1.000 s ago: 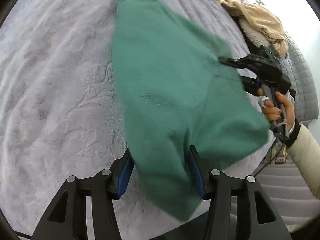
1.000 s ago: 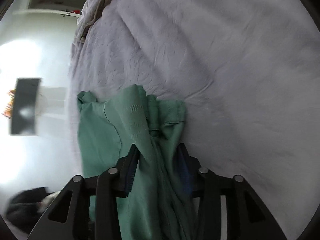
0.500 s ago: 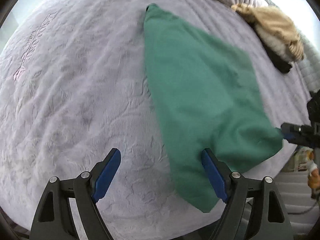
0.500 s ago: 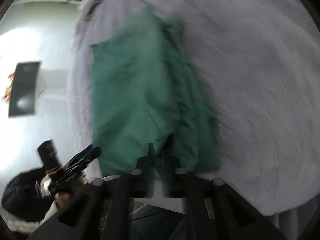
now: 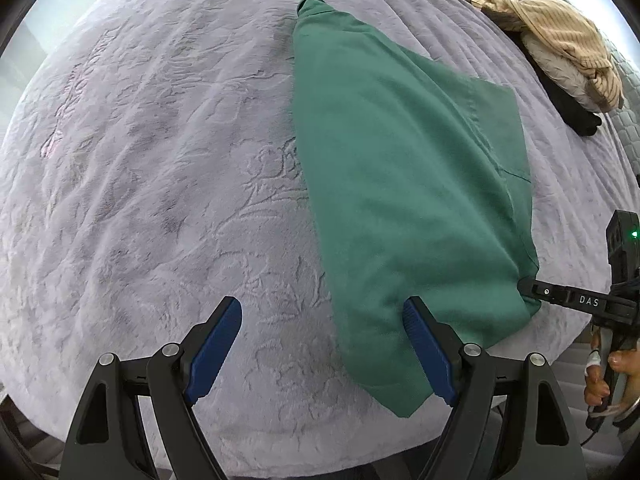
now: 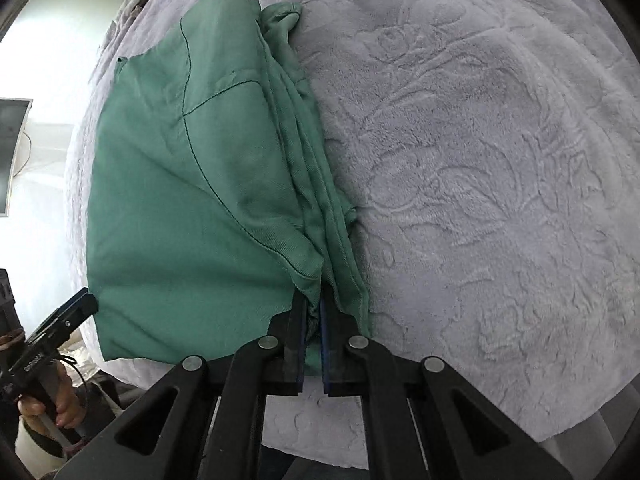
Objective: Fold large clothes
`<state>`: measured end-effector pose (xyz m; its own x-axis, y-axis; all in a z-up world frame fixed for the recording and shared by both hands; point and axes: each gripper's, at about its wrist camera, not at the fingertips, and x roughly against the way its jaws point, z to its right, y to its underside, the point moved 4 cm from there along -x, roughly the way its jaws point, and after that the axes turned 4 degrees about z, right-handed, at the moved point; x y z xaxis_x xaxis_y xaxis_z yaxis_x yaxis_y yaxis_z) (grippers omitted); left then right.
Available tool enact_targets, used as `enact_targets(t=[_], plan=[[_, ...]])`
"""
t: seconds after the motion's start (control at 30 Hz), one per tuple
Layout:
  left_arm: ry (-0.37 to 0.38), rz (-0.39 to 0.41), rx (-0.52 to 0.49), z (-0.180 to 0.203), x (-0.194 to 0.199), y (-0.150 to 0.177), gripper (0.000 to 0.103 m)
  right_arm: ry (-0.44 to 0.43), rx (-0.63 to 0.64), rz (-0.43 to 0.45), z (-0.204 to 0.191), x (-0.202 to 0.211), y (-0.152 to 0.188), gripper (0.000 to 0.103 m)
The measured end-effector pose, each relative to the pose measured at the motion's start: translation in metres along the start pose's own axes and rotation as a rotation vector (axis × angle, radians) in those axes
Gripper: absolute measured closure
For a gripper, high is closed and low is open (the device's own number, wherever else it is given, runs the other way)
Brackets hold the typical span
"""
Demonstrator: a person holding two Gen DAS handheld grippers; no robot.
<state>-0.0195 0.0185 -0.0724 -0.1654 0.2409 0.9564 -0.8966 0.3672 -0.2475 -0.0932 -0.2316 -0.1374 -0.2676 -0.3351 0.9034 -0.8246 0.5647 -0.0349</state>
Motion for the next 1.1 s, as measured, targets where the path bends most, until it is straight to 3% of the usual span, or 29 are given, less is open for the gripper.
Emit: enact_targets(t=[0.23, 0.3, 0.4, 0.47, 0.63, 0.8, 0.93, 1.1], plan=[[-0.047, 0.004, -0.010, 0.002, -0.001, 0.010, 0.018, 0.046, 0.053, -0.004, -0.020, -0.004, 0.009, 0.098], [-0.059, -0.001, -0.033, 0.004, -0.008, 0.013, 0.018, 0.043, 0.019, -0.009, -0.025, -0.002, 0.006, 0.088], [-0.060, -0.013, -0.047, 0.006, -0.013, 0.020, 0.018, 0.090, -0.007, -0.002, -0.019, 0.014, 0.000, 0.087], [-0.057, -0.013, -0.044, 0.006, -0.013, 0.021, 0.018, 0.142, -0.024, 0.030, -0.019, 0.025, -0.006, 0.087], [-0.053, -0.024, -0.022, 0.003, -0.015, 0.022, 0.018, 0.076, -0.021, 0.177, -0.043, 0.056, -0.046, 0.087], [-0.080, -0.029, -0.019, 0.005, -0.015, 0.022, 0.013, 0.026, 0.085, 0.162, -0.081, 0.020, -0.081, 0.087], [-0.084, -0.040, -0.001, 0.007, -0.018, 0.020, 0.013, 0.211, 0.148, 0.068, -0.072, -0.029, -0.089, 0.087], [-0.073, -0.042, 0.003, 0.008, -0.019, 0.017, 0.013, 0.190, 0.100, 0.033, -0.057, -0.040, -0.094, 0.078]])
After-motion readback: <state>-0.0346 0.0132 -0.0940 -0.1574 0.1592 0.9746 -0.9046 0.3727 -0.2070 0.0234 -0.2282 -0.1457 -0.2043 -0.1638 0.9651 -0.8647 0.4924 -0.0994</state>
